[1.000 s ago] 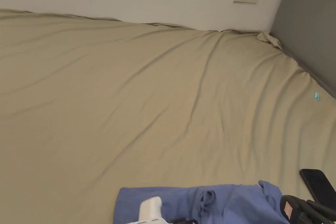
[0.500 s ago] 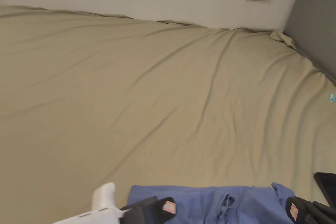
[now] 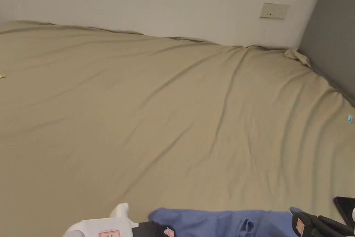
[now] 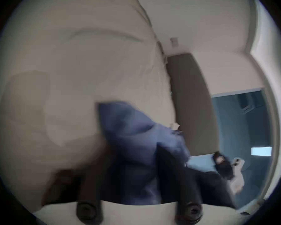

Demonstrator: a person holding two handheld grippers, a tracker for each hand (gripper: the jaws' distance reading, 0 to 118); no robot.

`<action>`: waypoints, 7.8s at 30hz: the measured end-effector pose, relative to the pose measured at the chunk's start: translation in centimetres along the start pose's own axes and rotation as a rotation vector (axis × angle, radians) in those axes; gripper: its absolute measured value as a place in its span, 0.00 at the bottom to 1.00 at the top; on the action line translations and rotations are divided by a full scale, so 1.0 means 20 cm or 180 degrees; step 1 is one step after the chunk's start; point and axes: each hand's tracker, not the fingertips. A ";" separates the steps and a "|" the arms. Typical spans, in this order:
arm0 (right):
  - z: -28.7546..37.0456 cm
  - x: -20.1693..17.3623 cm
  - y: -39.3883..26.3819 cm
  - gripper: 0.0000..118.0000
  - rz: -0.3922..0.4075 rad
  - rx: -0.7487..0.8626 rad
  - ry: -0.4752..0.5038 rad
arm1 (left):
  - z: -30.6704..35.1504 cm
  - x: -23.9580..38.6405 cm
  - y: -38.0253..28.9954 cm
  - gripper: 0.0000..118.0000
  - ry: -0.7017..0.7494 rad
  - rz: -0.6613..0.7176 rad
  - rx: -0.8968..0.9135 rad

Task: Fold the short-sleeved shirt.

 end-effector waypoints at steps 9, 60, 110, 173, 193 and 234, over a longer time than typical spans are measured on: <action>0.00 -0.02 0.03 0.03 0.0082 -0.0029 -0.0008 | 0.73 -0.02 0.14 0.09 -0.0024 -0.0158 0.0673; -0.25 -0.18 -0.05 0.03 -0.0060 -0.0213 0.0765 | 0.26 0.14 -0.31 0.02 -0.0050 -0.0699 0.0239; -0.84 -0.37 0.03 0.03 -0.0465 -0.0817 0.2394 | 2.08 -0.52 0.47 0.23 0.1341 -0.0247 0.1480; -0.37 -0.24 0.82 0.03 0.0495 0.1296 -0.0823 | 1.03 1.25 0.33 0.00 0.2244 -0.2774 0.3314; -0.37 -0.21 0.74 1.00 0.0235 0.1596 -0.0383 | 0.93 1.17 0.31 1.00 0.2244 -0.2737 0.3213; -0.47 -0.21 0.88 1.00 0.0265 0.1299 -0.0601 | 0.90 1.16 0.40 1.00 0.2259 -0.2728 0.3074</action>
